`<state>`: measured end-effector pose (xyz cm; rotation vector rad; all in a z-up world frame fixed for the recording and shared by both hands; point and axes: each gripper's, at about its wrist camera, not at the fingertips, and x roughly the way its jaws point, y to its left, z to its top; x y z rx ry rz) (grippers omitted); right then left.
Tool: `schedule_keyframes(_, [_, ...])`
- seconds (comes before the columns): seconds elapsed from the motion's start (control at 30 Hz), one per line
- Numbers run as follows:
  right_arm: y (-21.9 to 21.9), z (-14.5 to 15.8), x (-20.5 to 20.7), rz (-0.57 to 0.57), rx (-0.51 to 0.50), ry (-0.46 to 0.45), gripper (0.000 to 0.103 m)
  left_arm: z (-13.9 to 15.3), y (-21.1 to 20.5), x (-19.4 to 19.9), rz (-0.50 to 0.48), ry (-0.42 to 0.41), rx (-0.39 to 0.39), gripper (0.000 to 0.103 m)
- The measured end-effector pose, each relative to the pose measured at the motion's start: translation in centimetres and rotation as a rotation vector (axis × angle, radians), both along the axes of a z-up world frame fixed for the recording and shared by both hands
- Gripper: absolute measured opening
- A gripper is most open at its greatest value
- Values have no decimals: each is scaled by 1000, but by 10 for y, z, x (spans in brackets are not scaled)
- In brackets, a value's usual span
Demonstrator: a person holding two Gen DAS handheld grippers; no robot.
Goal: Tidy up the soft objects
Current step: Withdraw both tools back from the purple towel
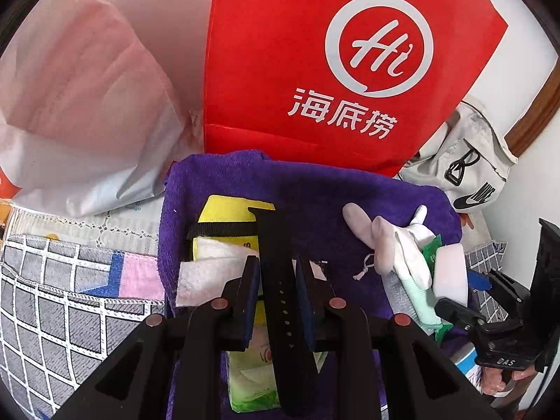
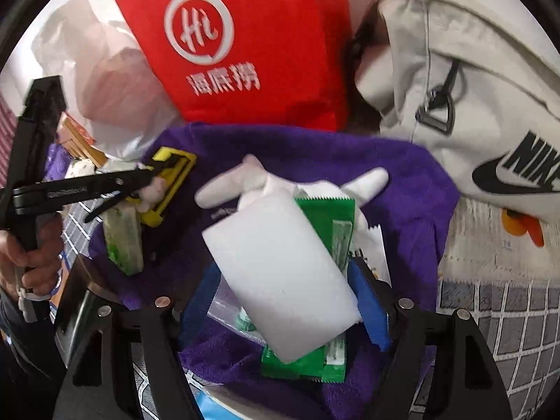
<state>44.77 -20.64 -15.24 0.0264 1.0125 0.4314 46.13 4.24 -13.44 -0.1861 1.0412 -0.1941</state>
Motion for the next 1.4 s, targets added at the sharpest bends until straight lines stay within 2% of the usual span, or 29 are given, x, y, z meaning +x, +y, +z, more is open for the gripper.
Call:
schedule_keyframes(0.1, [-3,-3,2,-19,-3,20,76,1,1,-1,5,6,0,22])
schedule_keyframes(0.13, [-4,-3,2,-26,7,26,79,2,2,-3,6,6,-4,22])
schedule_keyframes(0.2, [-7,-2,3,-39,35,33,82,4,4,-5,7,11,-4,30])
schedule_keyframes(0.33, [-10,1,2,-58,59,58,87,11,7,-10,7,5,-10,32])
schedule_keyframes(0.43, [-6,9,-4,-59,26,38,87,19,9,-16,5,-4,-11,33])
schedule_keyframes(0.5, [-4,16,-11,-58,13,22,87,27,10,-24,3,-19,-6,44])
schedule_keyframes(0.63, [2,34,-30,-69,-58,-29,88,41,8,-42,-4,-48,25,45])
schedule_keyframes(0.73, [2,46,-47,-82,-80,-42,88,52,6,-61,-13,-70,44,46])
schedule_keyframes(0.9, [-2,61,-77,-112,-12,-17,88,73,1,-100,-24,-110,55,58])
schedule_keyframes(1.07, [4,68,-114,-134,-24,-10,88,93,-6,-147,-30,-151,60,66])
schedule_keyframes(1.17, [4,78,-145,-154,-21,-42,88,102,-11,-175,-31,-175,60,71])
schedule_keyframes(1.27, [6,88,-171,-178,-53,-81,96,109,-16,-201,-27,-186,37,72])
schedule_keyframes(1.33, [7,95,-190,-183,-52,-112,96,114,-18,-217,-20,-193,30,74])
schedule_keyframes(1.4, [5,102,-210,-187,-46,-130,102,119,-22,-238,-17,-207,30,75])
